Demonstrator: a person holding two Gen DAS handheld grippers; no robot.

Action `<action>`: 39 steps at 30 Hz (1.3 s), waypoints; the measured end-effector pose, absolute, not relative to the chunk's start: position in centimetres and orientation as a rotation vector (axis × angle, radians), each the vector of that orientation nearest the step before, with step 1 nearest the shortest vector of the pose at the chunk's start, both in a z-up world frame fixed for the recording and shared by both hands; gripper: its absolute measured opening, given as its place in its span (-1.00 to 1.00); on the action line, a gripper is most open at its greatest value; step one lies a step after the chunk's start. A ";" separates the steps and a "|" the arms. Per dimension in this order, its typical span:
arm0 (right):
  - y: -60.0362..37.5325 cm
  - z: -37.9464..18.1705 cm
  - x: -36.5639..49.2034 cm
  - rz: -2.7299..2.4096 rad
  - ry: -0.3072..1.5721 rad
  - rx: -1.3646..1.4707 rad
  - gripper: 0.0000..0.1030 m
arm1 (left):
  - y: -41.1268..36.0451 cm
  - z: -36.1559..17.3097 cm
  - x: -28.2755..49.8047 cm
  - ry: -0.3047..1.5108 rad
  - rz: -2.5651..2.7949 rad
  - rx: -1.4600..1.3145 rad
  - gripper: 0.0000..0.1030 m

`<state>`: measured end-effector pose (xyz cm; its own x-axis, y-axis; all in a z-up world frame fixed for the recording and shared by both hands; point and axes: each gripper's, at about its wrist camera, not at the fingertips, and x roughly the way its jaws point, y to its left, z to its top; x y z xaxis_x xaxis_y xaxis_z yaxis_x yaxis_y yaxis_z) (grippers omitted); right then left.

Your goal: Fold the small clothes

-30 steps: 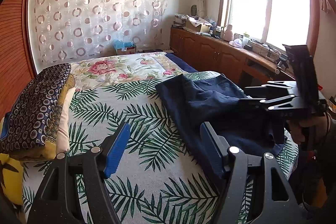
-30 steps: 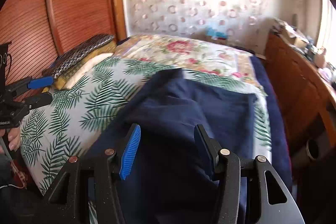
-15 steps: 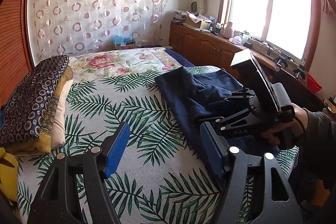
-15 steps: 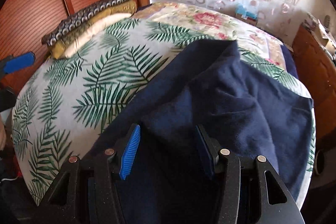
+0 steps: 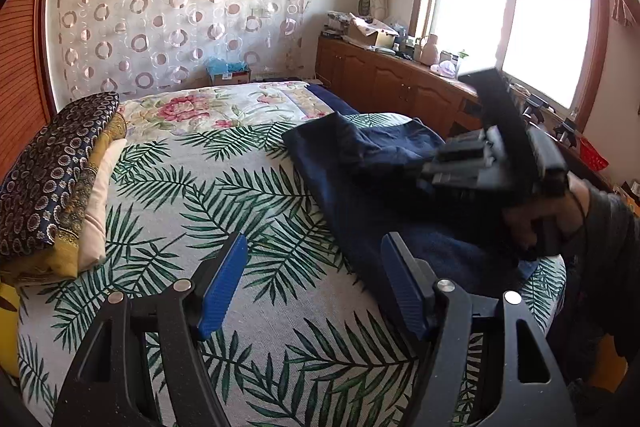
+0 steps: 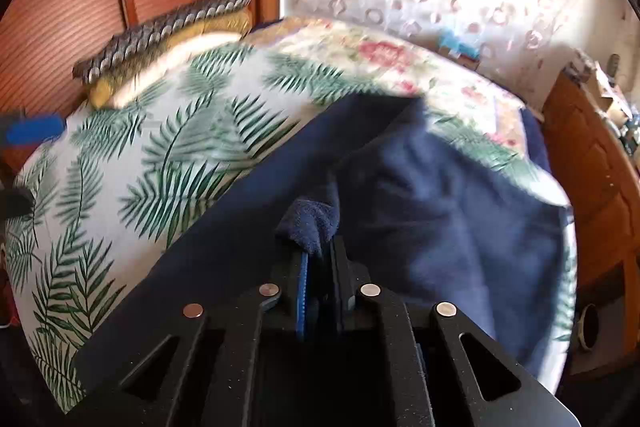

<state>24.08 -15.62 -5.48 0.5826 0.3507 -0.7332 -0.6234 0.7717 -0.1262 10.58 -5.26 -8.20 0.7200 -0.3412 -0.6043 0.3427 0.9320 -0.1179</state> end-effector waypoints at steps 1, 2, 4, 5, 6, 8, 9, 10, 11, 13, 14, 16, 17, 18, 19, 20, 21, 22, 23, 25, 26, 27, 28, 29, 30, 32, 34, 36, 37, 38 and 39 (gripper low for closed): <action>-16.3 -4.5 24.2 0.573 0.728 -0.380 -0.84 | -5.4 -8.3 10.6 0.671 -0.380 0.003 0.37; -17.0 -3.6 24.2 0.562 0.704 -0.369 -0.84 | -5.5 -8.4 10.6 0.673 -0.383 0.003 0.37; -18.4 -2.1 24.8 0.521 0.660 -0.348 -0.84 | -5.7 -8.4 10.5 0.675 -0.389 0.004 0.37; -19.2 -1.4 25.5 0.486 0.641 -0.354 -0.84 | -5.8 -8.4 10.4 0.673 -0.391 0.006 0.37; -19.9 -0.9 26.2 0.449 0.634 -0.354 -0.84 | -5.9 -8.4 10.3 0.672 -0.391 0.008 0.37; -21.6 -0.1 28.2 0.368 0.629 -0.328 -0.85 | -5.9 -8.4 10.2 0.673 -0.392 0.006 0.37; -22.5 0.2 29.2 0.329 0.627 -0.316 -0.85 | -6.0 -8.4 10.2 0.676 -0.392 0.004 0.37; -23.2 0.3 30.2 0.293 0.632 -0.305 -0.85 | -6.0 -8.5 10.3 0.678 -0.393 0.003 0.37; -24.1 0.2 31.3 0.253 0.646 -0.282 -0.85 | -6.1 -8.5 10.3 0.680 -0.394 0.004 0.37; -25.5 -0.5 33.3 0.169 0.697 -0.247 -0.84 | -6.3 -8.7 10.3 0.683 -0.396 0.007 0.37; -25.9 -0.9 34.0 0.131 0.717 -0.243 -0.75 | -6.4 -8.7 10.3 0.684 -0.397 0.011 0.37; -26.7 -1.4 34.5 0.096 0.741 -0.220 -0.53 | -6.6 -8.8 10.1 0.685 -0.399 0.017 0.37; -26.9 -1.4 34.2 0.105 0.743 -0.201 -0.51 | -6.6 -8.9 10.2 0.686 -0.401 0.017 0.37; -27.1 -1.4 33.6 0.117 0.738 -0.189 -0.51 | -6.7 -8.9 10.2 0.687 -0.403 0.015 0.37; -26.8 -1.4 32.9 0.125 0.730 -0.187 -0.51 | -6.8 -9.0 10.2 0.688 -0.404 0.015 0.37; -26.8 -1.4 32.1 0.134 0.725 -0.190 -0.50 | -6.9 -9.0 10.1 0.690 -0.405 0.017 0.37; -26.9 -1.4 31.2 0.145 0.725 -0.197 -0.50 | -7.0 -9.0 10.2 0.690 -0.407 0.017 0.37; -27.4 -1.5 30.0 0.159 0.723 -0.200 -0.50 | -7.1 -9.0 10.1 0.690 -0.409 0.017 0.37; -27.7 -1.5 28.8 0.177 0.722 -0.203 -0.50 | -7.2 -9.0 10.0 0.690 -0.412 0.019 0.37; -27.9 -2.0 26.0 0.201 0.719 -0.207 -0.48 | -7.6 -9.0 10.0 0.689 -0.419 0.023 0.37; -28.5 -2.3 25.1 0.210 0.719 -0.206 -0.42 | -7.8 -9.0 9.9 0.693 -0.423 0.028 0.37; -28.8 -2.5 23.6 0.221 0.720 -0.203 -0.32 | -8.1 -9.1 9.9 0.696 -0.426 0.031 0.37; -29.0 -2.8 22.3 0.230 0.724 -0.200 -0.26 | -8.3 -9.2 9.9 0.700 -0.429 0.035 0.37; -29.3 -3.2 21.1 0.233 0.731 -0.202 -0.18 | -8.6 -9.3 9.9 0.704 -0.433 0.040 0.37; -29.6 -3.5 19.8 0.235 0.736 -0.203 -0.15 | -8.8 -9.3 10.0 0.704 -0.438 0.042 0.37; -30.4 -4.1 17.6 0.239 0.751 -0.195 -0.15 | -9.3 -9.4 10.0 0.707 -0.446 0.046 0.37; -30.4 -5.1 15.7 0.255 0.772 -0.214 -0.15 | -9.7 -9.5 9.9 0.712 -0.454 0.053 0.37; -30.5 -5.6 14.5 0.251 0.778 -0.225 -0.15 | -10.1 -9.7 9.9 0.720 -0.462 0.056 0.37; -30.7 -5.8 14.0 0.253 0.782 -0.218 -0.15 | -10.3 -9.8 9.8 0.725 -0.468 0.058 0.37; -30.8 -5.9 13.4 0.261 0.785 -0.205 -0.15 | -10.5 -9.9 9.8 0.728 -0.472 0.059 0.37; -31.0 -6.0 12.9 0.264 0.786 -0.195 -0.15 | -10.7 -10.0 9.7 0.731 -0.475 0.063 0.37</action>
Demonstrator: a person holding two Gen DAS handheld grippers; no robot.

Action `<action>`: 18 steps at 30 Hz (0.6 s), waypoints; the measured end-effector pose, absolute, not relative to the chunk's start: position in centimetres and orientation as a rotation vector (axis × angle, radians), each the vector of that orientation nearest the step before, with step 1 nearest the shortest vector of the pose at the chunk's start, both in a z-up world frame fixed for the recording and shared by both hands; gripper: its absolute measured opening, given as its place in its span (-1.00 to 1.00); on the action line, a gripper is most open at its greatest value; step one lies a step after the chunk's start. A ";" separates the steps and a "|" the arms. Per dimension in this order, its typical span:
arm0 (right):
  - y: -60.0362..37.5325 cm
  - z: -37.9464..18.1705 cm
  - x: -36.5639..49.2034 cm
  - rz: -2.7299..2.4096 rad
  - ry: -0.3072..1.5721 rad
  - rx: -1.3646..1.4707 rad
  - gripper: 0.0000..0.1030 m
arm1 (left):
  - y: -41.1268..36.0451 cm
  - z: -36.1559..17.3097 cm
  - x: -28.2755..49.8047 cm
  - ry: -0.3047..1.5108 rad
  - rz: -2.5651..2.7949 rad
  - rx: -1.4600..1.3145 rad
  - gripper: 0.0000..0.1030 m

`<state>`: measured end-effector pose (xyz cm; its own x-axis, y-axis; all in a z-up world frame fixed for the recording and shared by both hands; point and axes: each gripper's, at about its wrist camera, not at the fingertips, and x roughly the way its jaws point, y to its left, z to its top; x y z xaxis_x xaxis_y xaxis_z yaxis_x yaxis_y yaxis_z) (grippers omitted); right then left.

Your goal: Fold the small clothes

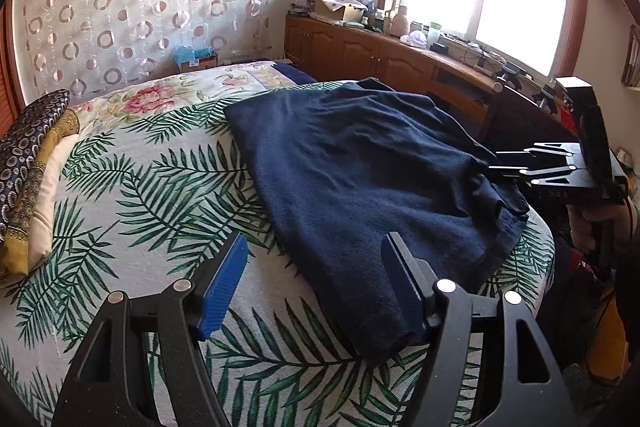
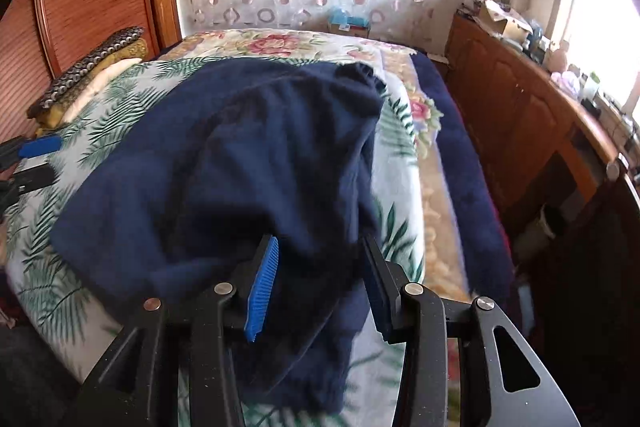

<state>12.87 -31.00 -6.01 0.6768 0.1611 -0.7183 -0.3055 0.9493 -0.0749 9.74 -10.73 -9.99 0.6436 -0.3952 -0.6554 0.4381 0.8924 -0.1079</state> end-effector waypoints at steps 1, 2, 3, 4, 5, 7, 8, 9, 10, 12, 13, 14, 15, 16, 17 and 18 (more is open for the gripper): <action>-31.2 -6.0 12.4 0.261 0.786 -0.187 -0.15 | -11.0 -10.1 9.7 0.734 -0.477 0.065 0.37; -31.6 -6.0 12.0 0.256 0.788 -0.178 -0.15 | -11.2 -10.3 9.7 0.741 -0.481 0.070 0.37; -31.7 -6.0 11.4 0.254 0.791 -0.170 -0.15 | -11.3 -10.4 9.7 0.745 -0.483 0.074 0.37; -32.0 -6.1 11.0 0.256 0.796 -0.158 -0.15 | -11.4 -10.5 9.7 0.750 -0.482 0.077 0.37; -31.8 -5.9 11.3 0.258 0.803 -0.153 -0.15 | -11.5 -10.7 9.7 0.754 -0.482 0.077 0.37; -32.3 -6.2 10.6 0.256 0.819 -0.141 -0.15 | -11.7 -10.9 9.7 0.763 -0.484 0.078 0.37; -32.3 -5.9 10.8 0.258 0.824 -0.136 -0.15 | -11.7 -11.0 9.7 0.767 -0.483 0.080 0.37; -32.4 -6.0 10.8 0.266 0.827 -0.130 -0.15 | -11.7 -11.1 9.8 0.768 -0.480 0.080 0.37; -32.5 -5.9 10.6 0.276 0.828 -0.122 -0.15 | -11.7 -11.1 9.8 0.770 -0.480 0.077 0.37; -32.3 -5.6 10.3 0.300 0.825 -0.110 -0.18 | -11.7 -11.1 9.8 0.773 -0.483 0.072 0.37; -32.3 -5.7 10.1 0.318 0.824 -0.096 -0.24 | -11.8 -11.2 9.8 0.774 -0.483 0.072 0.37; -32.3 -5.7 10.2 0.328 0.826 -0.085 -0.31 | -11.9 -11.3 9.8 0.776 -0.483 0.074 0.37; -32.2 -5.7 10.0 0.330 0.826 -0.079 -0.42 | -11.9 -11.3 9.8 0.779 -0.485 0.075 0.37; -32.3 -5.7 9.9 0.335 0.821 -0.077 -0.50 | -12.0 -11.4 9.9 0.781 -0.486 0.077 0.37; -32.2 -5.8 9.8 0.343 0.818 -0.078 -0.66 | -12.1 -11.5 9.9 0.783 -0.486 0.081 0.37; -32.3 -5.9 9.8 0.349 0.816 -0.081 -0.84 | -12.1 -11.5 9.9 0.784 -0.486 0.083 0.37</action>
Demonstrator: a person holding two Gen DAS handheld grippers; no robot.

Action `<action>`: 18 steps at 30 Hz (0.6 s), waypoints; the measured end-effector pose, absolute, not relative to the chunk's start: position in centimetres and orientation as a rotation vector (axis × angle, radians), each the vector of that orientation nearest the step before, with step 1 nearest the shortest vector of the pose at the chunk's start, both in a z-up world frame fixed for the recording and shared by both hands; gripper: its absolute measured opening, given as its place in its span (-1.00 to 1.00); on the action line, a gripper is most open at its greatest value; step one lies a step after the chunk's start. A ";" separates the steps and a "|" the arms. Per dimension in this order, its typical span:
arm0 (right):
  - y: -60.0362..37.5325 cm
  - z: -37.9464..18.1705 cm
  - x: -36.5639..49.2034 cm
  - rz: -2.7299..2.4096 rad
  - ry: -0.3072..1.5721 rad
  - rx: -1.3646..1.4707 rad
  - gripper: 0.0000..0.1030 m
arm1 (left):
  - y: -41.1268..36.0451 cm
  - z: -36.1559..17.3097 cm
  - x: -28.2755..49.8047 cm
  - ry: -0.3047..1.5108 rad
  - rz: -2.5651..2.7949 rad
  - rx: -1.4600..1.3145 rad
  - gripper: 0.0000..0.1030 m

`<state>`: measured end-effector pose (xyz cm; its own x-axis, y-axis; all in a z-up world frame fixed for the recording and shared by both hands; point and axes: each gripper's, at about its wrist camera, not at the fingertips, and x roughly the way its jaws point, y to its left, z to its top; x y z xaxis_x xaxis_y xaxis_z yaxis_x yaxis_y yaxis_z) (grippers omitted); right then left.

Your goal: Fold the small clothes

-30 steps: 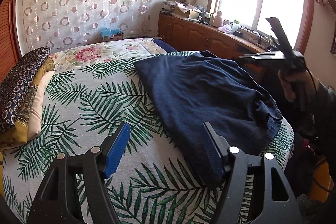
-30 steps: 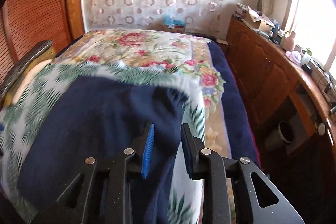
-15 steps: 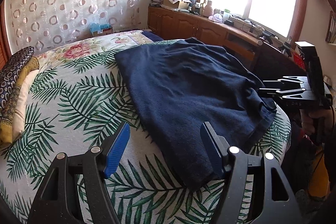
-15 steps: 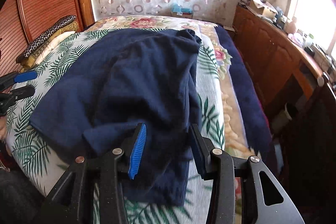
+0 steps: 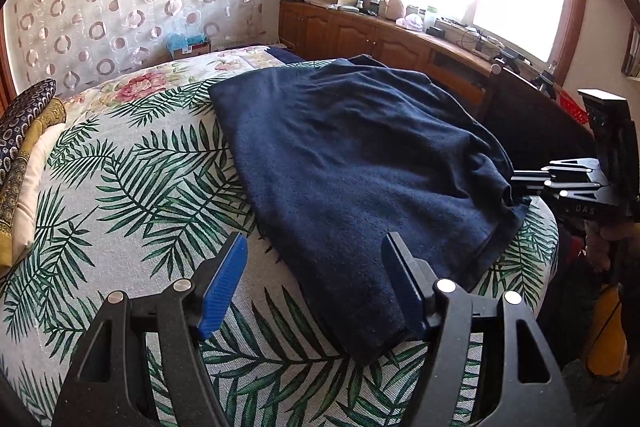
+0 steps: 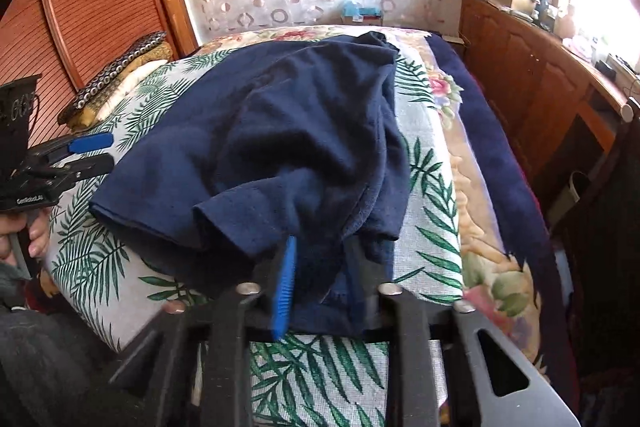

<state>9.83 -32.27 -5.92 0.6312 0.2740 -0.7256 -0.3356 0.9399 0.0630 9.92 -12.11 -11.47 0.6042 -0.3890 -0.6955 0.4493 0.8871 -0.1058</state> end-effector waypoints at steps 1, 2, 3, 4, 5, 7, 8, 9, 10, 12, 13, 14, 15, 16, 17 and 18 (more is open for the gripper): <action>-32.4 -5.9 9.8 0.353 0.812 -0.083 -0.88 | -12.1 -11.5 9.9 0.785 -0.486 0.082 0.37; -32.5 -5.8 9.7 0.360 0.806 -0.083 -0.91 | -12.1 -11.5 9.9 0.785 -0.487 0.080 0.37; -32.6 -5.6 9.4 0.366 0.800 -0.086 -0.93 | -12.1 -11.4 9.9 0.785 -0.486 0.081 0.37; -32.8 -5.3 9.2 0.362 0.793 -0.100 -0.93 | -12.1 -11.4 9.9 0.784 -0.486 0.082 0.37; -32.9 -5.0 9.0 0.354 0.787 -0.118 -0.94 | -12.2 -11.4 9.9 0.784 -0.487 0.080 0.37; -33.4 -4.6 8.1 0.327 0.779 -0.146 -0.94 | -12.2 -11.4 10.0 0.785 -0.486 0.080 0.37; -33.8 -4.6 7.8 0.309 0.783 -0.154 -0.94 | -12.2 -11.4 10.0 0.785 -0.486 0.079 0.37; -34.0 -4.6 7.6 0.293 0.788 -0.156 -0.94 | -12.2 -11.4 10.0 0.785 -0.487 0.079 0.37; -34.4 -4.8 7.6 0.284 0.794 -0.152 -0.94 | -12.2 -11.4 10.0 0.785 -0.485 0.079 0.37; -34.7 -5.2 7.6 0.276 0.807 -0.152 -0.94 | -12.2 -11.4 9.9 0.788 -0.483 0.080 0.37; -34.6 -5.5 7.7 0.270 0.812 -0.154 -0.94 | -12.3 -11.4 9.9 0.790 -0.482 0.082 0.37; -34.6 -5.6 7.8 0.270 0.815 -0.151 -0.94 | -12.3 -11.5 9.9 0.792 -0.479 0.083 0.37; -34.5 -5.6 7.9 0.272 0.815 -0.144 -0.94 | -12.2 -11.5 9.9 0.793 -0.478 0.083 0.37; -34.3 -5.6 8.0 0.273 0.816 -0.142 -0.94 | -12.2 -11.5 9.8 0.795 -0.477 0.083 0.37; -34.2 -5.6 8.3 0.269 0.814 -0.143 -0.94 | -12.2 -11.5 9.8 0.795 -0.476 0.082 0.37; -34.2 -5.5 8.3 0.265 0.810 -0.141 -0.93 | -12.2 -11.5 9.8 0.795 -0.475 0.081 0.37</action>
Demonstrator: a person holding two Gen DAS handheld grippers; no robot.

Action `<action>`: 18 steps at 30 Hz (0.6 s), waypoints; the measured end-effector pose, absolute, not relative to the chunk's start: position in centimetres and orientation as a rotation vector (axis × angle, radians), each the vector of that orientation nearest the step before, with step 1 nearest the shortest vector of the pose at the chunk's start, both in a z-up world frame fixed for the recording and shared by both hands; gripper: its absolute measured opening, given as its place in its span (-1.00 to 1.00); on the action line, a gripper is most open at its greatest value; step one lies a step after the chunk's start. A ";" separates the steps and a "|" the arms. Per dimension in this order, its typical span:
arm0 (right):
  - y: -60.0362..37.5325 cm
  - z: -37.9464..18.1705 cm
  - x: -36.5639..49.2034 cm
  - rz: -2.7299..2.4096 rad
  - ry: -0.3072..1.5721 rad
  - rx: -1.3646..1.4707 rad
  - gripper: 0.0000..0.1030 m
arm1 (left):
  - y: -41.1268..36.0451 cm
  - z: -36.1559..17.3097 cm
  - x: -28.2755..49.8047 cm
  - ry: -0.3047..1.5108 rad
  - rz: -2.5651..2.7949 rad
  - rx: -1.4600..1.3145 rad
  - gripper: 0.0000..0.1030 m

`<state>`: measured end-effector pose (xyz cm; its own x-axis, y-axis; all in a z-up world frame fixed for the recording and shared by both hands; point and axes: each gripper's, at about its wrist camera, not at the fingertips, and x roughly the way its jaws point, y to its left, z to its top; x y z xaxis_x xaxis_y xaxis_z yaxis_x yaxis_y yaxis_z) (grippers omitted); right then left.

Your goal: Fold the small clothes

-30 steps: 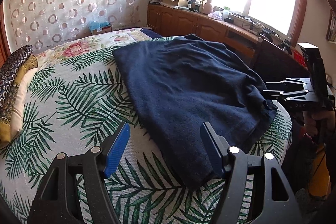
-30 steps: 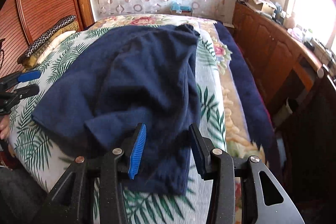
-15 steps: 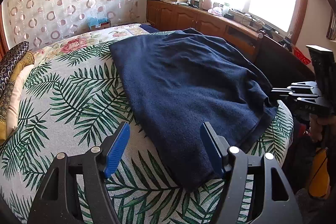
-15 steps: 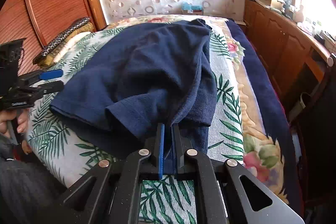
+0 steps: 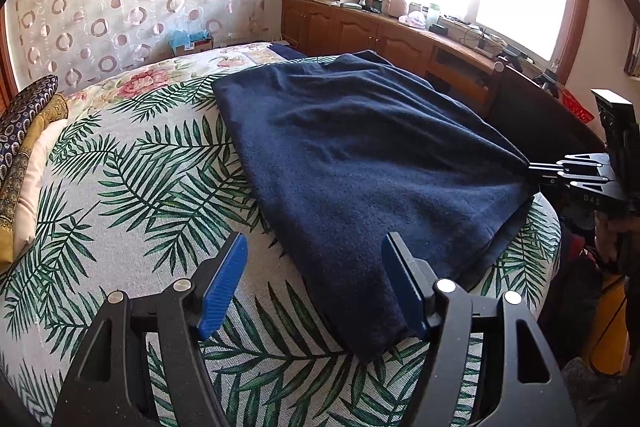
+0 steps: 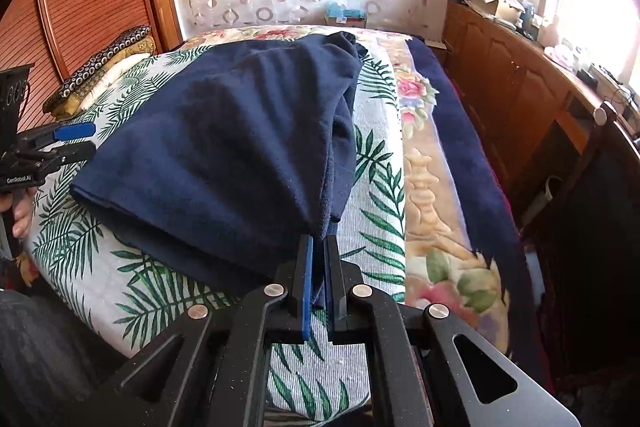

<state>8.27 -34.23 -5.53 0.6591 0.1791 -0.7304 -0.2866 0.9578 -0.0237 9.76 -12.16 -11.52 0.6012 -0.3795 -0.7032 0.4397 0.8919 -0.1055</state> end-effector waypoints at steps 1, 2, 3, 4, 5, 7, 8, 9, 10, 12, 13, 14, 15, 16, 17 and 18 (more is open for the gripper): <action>-34.3 -5.4 8.2 0.265 0.806 -0.137 -0.93 | -12.1 -11.5 9.8 0.795 -0.475 0.081 0.37; -34.2 -5.2 8.3 0.264 0.802 -0.133 -0.93 | -12.2 -11.5 9.7 0.795 -0.475 0.080 0.37; -34.2 -5.1 8.3 0.259 0.798 -0.133 -0.86 | -12.1 -11.5 9.7 0.795 -0.476 0.081 0.37; -34.1 -5.0 8.3 0.256 0.795 -0.133 -0.79 | -12.2 -11.6 9.7 0.795 -0.477 0.081 0.37; -34.1 -5.0 8.3 0.250 0.787 -0.134 -0.66 | -12.1 -11.6 9.7 0.795 -0.478 0.082 0.37; -33.8 -4.9 8.0 0.258 0.773 -0.149 -0.61 | -12.1 -11.6 9.8 0.797 -0.478 0.084 0.37; -33.7 -4.9 8.0 0.253 0.764 -0.158 -0.54 | -12.2 -11.7 9.7 0.799 -0.480 0.085 0.37; -33.7 -4.9 8.0 0.248 0.759 -0.159 -0.38 | -12.1 -11.7 9.9 0.801 -0.480 0.085 0.37; -33.6 -5.0 8.0 0.246 0.759 -0.156 -0.30 | -12.1 -11.8 9.9 0.805 -0.480 0.085 0.37; -33.6 -5.4 8.4 0.253 0.761 -0.142 -0.08 | -12.1 -12.0 9.9 0.817 -0.486 0.083 0.37; -33.5 -5.7 8.6 0.255 0.765 -0.136 -0.08 | -12.1 -12.1 9.9 0.825 -0.492 0.081 0.37; -33.5 -6.0 8.9 0.255 0.773 -0.132 -0.07 | -12.1 -12.3 9.9 0.833 -0.499 0.081 0.37; -33.4 -6.3 9.2 0.253 0.782 -0.130 -0.07 | -12.1 -12.4 9.8 0.842 -0.507 0.078 0.37; -33.3 -6.8 9.5 0.250 0.795 -0.124 -0.07 | -12.1 -12.5 9.7 0.848 -0.510 0.076 0.36; -33.4 -7.1 9.9 0.253 0.805 -0.118 -0.07 | -12.0 -12.5 9.6 0.852 -0.519 0.065 0.36; -33.4 -7.4 10.1 0.256 0.813 -0.112 -0.07 | -11.9 -12.5 9.4 0.851 -0.532 0.051 0.30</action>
<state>10.11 -33.37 -7.40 0.6585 0.1827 -0.7300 -0.2681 0.9634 -0.0006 9.43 -11.85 -12.49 0.5376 -0.4266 -0.7273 0.4664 0.8690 -0.1650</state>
